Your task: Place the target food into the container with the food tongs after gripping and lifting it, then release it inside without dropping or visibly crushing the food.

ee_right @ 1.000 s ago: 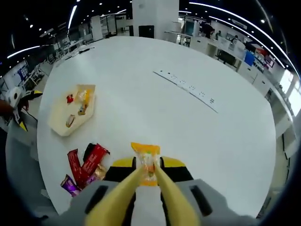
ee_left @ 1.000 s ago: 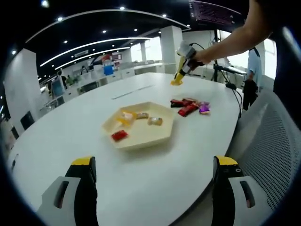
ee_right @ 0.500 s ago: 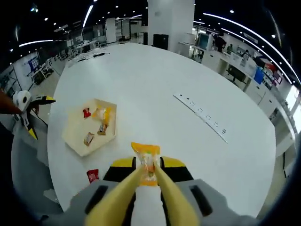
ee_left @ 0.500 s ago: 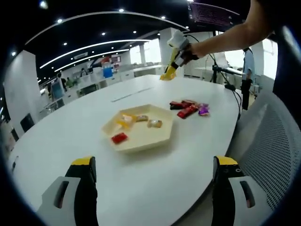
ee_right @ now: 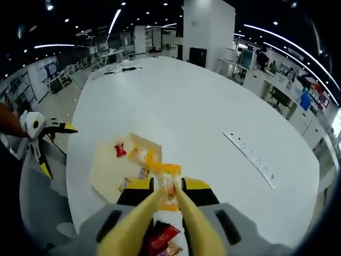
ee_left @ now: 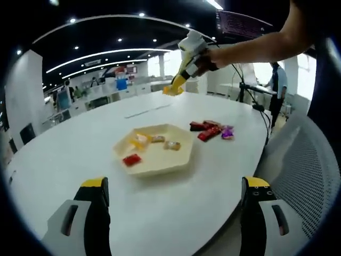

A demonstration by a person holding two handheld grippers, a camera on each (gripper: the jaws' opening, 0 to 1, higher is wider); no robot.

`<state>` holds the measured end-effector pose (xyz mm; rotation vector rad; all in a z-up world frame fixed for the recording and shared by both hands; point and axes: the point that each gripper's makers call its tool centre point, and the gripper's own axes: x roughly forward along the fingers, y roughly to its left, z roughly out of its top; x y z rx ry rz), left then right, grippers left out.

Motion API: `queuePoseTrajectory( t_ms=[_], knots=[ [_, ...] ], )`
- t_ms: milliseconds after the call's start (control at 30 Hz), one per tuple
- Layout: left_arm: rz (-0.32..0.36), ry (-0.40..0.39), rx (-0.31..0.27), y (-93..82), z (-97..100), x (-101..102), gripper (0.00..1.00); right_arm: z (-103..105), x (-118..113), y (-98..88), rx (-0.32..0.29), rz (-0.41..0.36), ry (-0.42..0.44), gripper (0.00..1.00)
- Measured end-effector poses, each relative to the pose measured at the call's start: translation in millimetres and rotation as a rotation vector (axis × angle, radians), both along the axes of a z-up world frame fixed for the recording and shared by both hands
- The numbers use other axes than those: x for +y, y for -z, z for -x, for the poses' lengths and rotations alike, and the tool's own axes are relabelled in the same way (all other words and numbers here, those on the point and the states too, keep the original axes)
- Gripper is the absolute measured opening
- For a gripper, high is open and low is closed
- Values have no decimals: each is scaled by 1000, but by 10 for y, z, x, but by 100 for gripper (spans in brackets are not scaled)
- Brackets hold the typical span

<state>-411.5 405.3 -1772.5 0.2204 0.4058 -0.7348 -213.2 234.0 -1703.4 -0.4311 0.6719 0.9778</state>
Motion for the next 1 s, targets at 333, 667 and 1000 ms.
queuePoseTrajectory(
  t_ms=[333,667,1000],
  knots=[
    [-2,-4,-13,-18,-13,10,99,161,742,-92,-3,-17,-110,19],
    [-7,-15,-14,-14,-24,27,99,305,1106,-128,-8,-27,-177,21],
    [1,-20,-20,-31,-38,40,99,316,1181,-178,-23,-53,-191,25]
  ],
)
